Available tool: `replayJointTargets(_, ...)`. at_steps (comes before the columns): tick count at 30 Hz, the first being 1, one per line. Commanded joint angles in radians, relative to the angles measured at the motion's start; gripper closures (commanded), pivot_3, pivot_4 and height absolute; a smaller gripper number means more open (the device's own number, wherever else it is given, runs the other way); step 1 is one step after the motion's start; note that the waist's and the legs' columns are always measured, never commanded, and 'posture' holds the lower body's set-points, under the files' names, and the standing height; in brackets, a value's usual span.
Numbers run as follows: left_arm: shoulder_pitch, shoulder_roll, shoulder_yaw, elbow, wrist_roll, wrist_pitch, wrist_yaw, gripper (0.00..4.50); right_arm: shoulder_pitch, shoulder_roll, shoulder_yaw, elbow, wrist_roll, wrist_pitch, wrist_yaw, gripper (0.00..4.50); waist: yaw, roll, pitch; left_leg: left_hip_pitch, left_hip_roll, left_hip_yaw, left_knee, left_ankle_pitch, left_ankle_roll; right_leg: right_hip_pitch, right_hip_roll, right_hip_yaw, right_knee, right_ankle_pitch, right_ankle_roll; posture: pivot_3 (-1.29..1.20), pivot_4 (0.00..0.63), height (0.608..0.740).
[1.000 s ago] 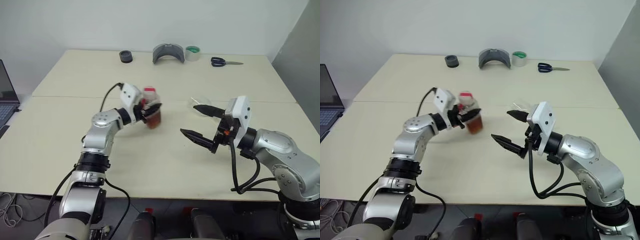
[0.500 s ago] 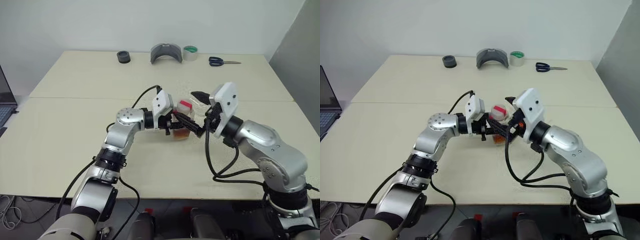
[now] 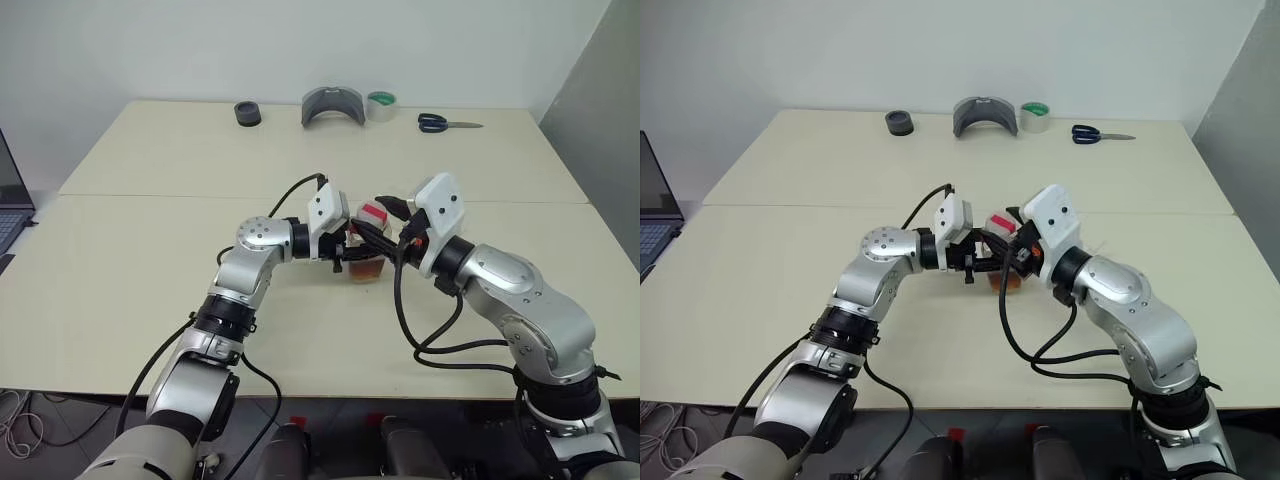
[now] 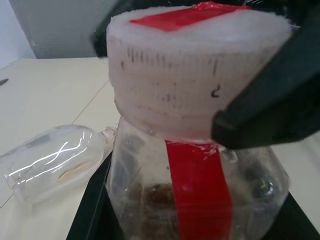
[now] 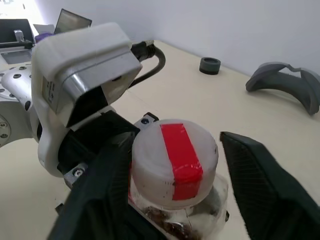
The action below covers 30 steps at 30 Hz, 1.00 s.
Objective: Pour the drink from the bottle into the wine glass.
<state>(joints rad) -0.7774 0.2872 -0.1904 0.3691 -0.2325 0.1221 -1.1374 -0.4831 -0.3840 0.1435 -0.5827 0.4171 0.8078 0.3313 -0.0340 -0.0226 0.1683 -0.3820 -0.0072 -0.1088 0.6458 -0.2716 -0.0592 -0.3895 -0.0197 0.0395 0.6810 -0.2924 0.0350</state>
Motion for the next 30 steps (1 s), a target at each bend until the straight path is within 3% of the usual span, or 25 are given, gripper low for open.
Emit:
replayJointTargets(1,-0.03,0.001,0.021,-0.024,-0.018,-0.013,-0.009,2.69,-0.001,0.001,0.002,-0.012,0.003,-0.015,0.026,2.61,0.0,0.0,0.0,0.0,0.0,0.0,0.0,0.0,0.0,0.0,0.0,0.0,0.0,0.0,0.0,0.0,0.15,0.74)
replayJointTargets(4,-0.033,0.008,0.023,-0.024,-0.027,-0.003,-0.026,2.69,-0.016,-0.029,0.014,0.015,0.008,-0.057,0.106,2.61,0.0,0.0,0.0,0.0,0.0,0.0,0.0,0.0,0.0,0.0,0.0,0.0,0.0,0.0,0.0,0.0,0.15,0.74)
replayJointTargets(7,-0.04,0.017,0.025,-0.035,-0.055,0.028,-0.075,2.69,-0.074,-0.139,0.026,0.118,0.025,-0.167,0.357,2.61,0.0,0.001,0.001,0.0,-0.001,0.001,0.001,0.0,0.0,0.0,0.0,0.0,0.0,0.0,0.0,0.0,0.15,0.74)
replayJointTargets(11,-0.048,0.029,0.022,-0.046,-0.079,0.062,-0.134,2.69,-0.178,-0.215,0.03,0.279,0.068,-0.214,0.586,2.61,-0.002,0.001,0.001,0.001,0.0,0.0,0.0,0.0,0.0,0.0,0.001,-0.001,0.0,0.0,0.0,0.0,0.15,0.74)
replayJointTargets(15,-0.053,0.03,0.027,-0.039,-0.073,0.067,-0.146,2.69,-0.217,-0.22,0.026,0.364,0.068,-0.217,0.643,2.61,-0.002,0.002,0.002,0.0,0.001,0.0,0.0,0.0,0.0,0.0,0.001,-0.001,0.0,0.0,0.0,0.0,0.15,0.74)
replayJointTargets(17,-0.055,0.026,0.032,-0.033,-0.071,0.072,-0.139,2.7,-0.201,-0.212,0.007,0.36,0.06,-0.214,0.61,2.61,-0.001,0.002,0.002,0.0,0.0,0.0,0.0,0.0,0.0,0.0,0.001,-0.001,0.0,0.0,0.0,0.0,0.15,0.74)
replayJointTargets(24,-0.054,0.022,0.039,-0.018,-0.064,0.077,-0.114,2.7,-0.09,-0.157,-0.113,0.216,0.047,-0.199,0.382,0.14,0.002,0.002,0.002,-0.001,0.0,0.0,0.0,0.0,0.0,0.0,-0.002,0.0,-0.001,0.0,0.0,0.0,0.15,0.74)
replayJointTargets(30,-0.07,0.016,0.049,0.032,-0.049,0.057,-0.092,2.7,0.029,-0.043,-0.128,-0.089,0.086,-0.053,0.121,0.0,-0.001,0.002,0.002,-0.001,0.0,-0.001,0.0,0.0,0.0,-0.001,0.0,0.0,0.0,0.0,0.0,0.0,0.15,0.74)
